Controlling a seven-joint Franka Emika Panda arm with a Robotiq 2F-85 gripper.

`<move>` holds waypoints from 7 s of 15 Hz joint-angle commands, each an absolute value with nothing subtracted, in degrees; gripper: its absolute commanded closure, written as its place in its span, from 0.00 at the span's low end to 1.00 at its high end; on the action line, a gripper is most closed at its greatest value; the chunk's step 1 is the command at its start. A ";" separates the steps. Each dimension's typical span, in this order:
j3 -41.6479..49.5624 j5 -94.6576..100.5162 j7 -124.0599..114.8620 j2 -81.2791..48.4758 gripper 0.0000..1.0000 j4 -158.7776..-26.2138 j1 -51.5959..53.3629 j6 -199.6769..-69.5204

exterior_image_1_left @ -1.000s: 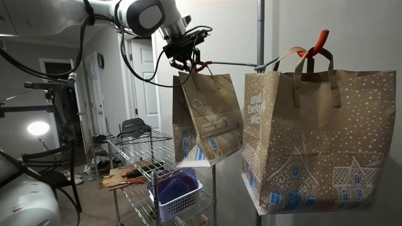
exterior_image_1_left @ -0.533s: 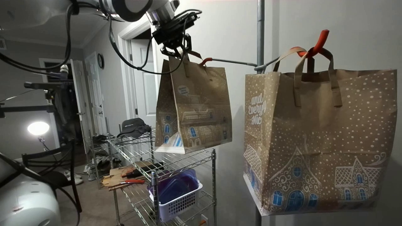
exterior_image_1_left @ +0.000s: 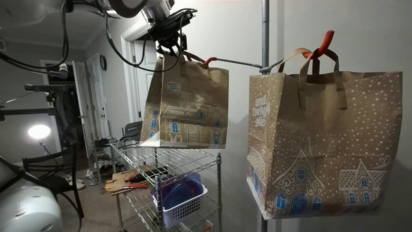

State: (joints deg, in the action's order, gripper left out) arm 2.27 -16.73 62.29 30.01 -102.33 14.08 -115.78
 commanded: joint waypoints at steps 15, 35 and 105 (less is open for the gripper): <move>-0.39 -15.24 54.34 30.19 0.95 -100.90 14.52 -110.80; -13.99 -5.13 25.75 25.81 0.94 -99.56 13.99 -112.44; -24.28 11.74 4.06 21.28 0.00 -96.12 24.77 -107.72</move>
State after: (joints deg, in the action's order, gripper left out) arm -26.80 14.47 -3.09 15.48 -93.01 26.03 -110.65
